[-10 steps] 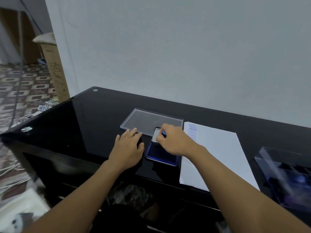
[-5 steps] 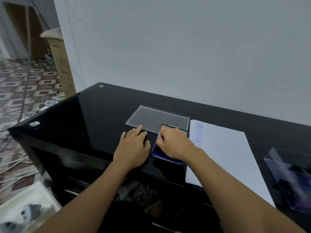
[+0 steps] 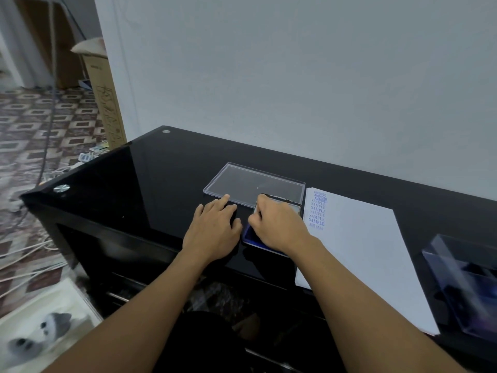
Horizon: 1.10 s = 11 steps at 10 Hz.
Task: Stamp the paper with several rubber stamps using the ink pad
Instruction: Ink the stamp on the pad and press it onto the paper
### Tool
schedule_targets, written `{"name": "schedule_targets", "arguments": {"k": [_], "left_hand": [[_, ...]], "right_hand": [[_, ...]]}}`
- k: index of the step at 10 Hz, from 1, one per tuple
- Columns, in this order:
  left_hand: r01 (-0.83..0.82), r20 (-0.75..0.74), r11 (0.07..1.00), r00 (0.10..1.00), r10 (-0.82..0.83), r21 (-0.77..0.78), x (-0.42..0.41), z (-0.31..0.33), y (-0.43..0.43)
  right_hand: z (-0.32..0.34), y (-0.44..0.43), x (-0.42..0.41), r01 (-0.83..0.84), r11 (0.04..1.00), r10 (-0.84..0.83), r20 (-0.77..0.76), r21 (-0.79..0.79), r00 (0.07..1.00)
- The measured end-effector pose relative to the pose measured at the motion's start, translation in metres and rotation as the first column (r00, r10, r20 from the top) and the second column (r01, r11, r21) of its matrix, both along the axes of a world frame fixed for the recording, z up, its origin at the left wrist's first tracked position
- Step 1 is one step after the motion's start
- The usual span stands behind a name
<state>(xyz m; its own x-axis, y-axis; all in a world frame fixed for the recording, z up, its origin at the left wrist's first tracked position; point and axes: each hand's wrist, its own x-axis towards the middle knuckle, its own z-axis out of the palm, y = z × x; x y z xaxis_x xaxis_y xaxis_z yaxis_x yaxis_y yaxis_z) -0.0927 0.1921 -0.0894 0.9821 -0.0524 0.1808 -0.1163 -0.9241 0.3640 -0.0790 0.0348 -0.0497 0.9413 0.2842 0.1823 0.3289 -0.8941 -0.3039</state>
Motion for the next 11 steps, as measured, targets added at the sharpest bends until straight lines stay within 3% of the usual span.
{"name": "schedule_targets", "arguments": {"k": [11], "left_hand": [[0.0,0.01,1.0,1.0,0.0,0.01,0.0036,-0.0034,0.0011]], "right_hand": [[-0.0017,-0.0031,-0.001,-0.014,1.0,0.014,-0.025,0.003,1.0]]}}
